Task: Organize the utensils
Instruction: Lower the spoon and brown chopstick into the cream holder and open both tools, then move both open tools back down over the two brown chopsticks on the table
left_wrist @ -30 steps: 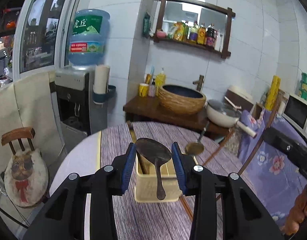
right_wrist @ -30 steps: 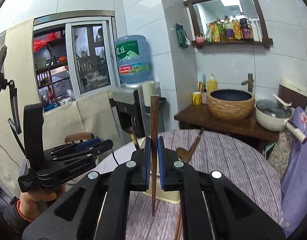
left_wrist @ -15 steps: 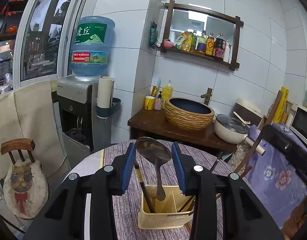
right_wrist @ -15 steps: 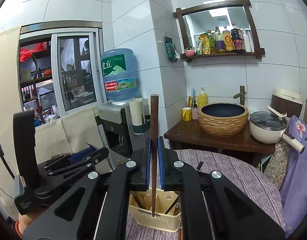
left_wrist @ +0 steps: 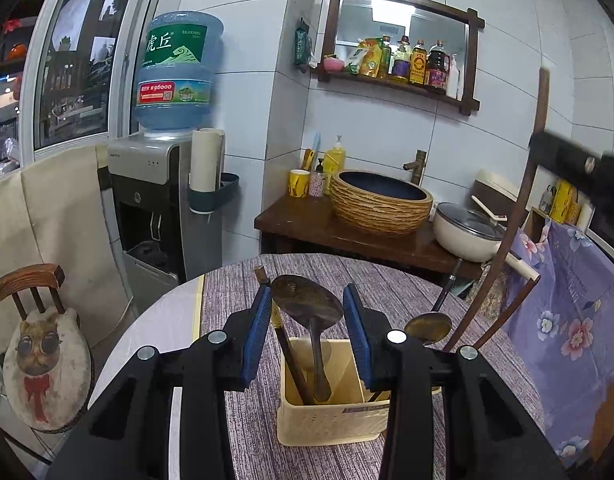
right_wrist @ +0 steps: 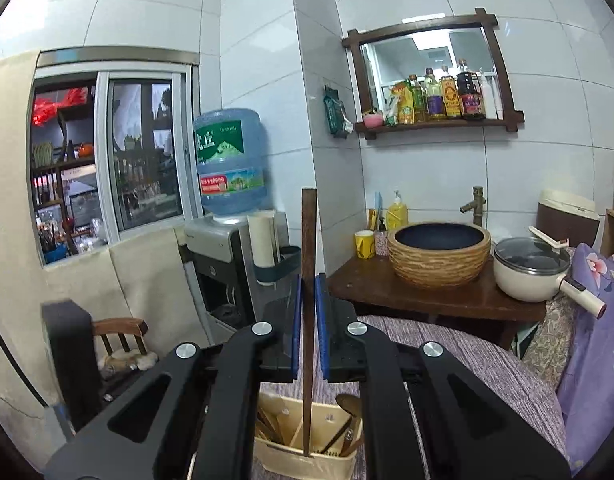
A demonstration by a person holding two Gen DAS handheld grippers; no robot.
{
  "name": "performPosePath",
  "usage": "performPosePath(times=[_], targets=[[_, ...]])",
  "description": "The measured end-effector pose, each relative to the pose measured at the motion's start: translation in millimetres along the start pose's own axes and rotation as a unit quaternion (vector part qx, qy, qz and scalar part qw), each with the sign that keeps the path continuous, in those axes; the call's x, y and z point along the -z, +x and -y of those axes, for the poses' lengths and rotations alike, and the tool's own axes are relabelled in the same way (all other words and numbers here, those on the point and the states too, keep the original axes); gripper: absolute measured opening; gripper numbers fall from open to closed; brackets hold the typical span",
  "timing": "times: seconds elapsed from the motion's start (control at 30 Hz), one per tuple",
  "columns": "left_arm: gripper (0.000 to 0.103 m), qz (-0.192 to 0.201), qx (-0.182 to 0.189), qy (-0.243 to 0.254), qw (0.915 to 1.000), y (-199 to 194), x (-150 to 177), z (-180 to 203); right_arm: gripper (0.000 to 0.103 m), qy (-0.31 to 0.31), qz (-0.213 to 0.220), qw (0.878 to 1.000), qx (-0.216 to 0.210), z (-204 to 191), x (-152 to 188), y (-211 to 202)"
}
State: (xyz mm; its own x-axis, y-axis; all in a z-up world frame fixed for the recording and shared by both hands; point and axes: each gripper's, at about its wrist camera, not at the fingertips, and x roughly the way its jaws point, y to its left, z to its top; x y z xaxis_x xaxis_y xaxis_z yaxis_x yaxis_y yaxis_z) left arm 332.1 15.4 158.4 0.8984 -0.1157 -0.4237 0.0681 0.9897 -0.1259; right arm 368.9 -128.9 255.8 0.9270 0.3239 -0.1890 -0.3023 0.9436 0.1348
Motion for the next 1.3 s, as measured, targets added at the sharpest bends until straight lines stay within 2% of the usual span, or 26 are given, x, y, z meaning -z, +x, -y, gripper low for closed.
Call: performPosePath(times=[0.07, 0.17, 0.7, 0.83, 1.0, 1.07, 1.13, 1.3], targets=[[0.037, 0.002, 0.000, 0.000, 1.0000, -0.8, -1.5, 0.1, 0.008, -0.018, 0.010, 1.000, 0.009, -6.7, -5.3, -1.8], [0.037, 0.001, -0.001, 0.004, 1.0000, 1.3, 1.5, 2.9, 0.008, -0.029, 0.007, 0.999, 0.017, -9.4, 6.7, 6.2], [0.037, -0.043, 0.002, 0.014, 0.9990, 21.2, 44.0, -7.1, 0.008, -0.028, -0.086, 0.996, 0.013, -3.6, 99.8, 44.3], [0.037, -0.054, 0.003, 0.012, 0.9984, 25.1, 50.3, -8.3, 0.008, -0.039, -0.091, 0.995, 0.013, -5.9, 108.8, 43.6], [0.038, -0.049, 0.008, 0.014, 0.9987, 18.7, 52.6, -5.7, 0.009, -0.052, -0.090, 0.995, 0.009, -9.8, 109.3, 39.5], [0.041, -0.042, 0.009, 0.018, 0.9989, 11.2, 52.1, -3.1, 0.020, -0.058, -0.088, 0.994, 0.007, -10.0, 108.0, 36.8], [0.048, -0.029, 0.004, 0.022, 0.9993, 1.2, 52.4, -1.8, 0.049, -0.060, -0.077, 0.995, 0.009, -8.9, 106.2, 28.7], [0.060, 0.007, -0.006, 0.028, 0.9996, -31.7, 57.4, -1.7, 0.056, -0.059, -0.045, 0.997, 0.002, -4.4, 97.7, -1.7]])
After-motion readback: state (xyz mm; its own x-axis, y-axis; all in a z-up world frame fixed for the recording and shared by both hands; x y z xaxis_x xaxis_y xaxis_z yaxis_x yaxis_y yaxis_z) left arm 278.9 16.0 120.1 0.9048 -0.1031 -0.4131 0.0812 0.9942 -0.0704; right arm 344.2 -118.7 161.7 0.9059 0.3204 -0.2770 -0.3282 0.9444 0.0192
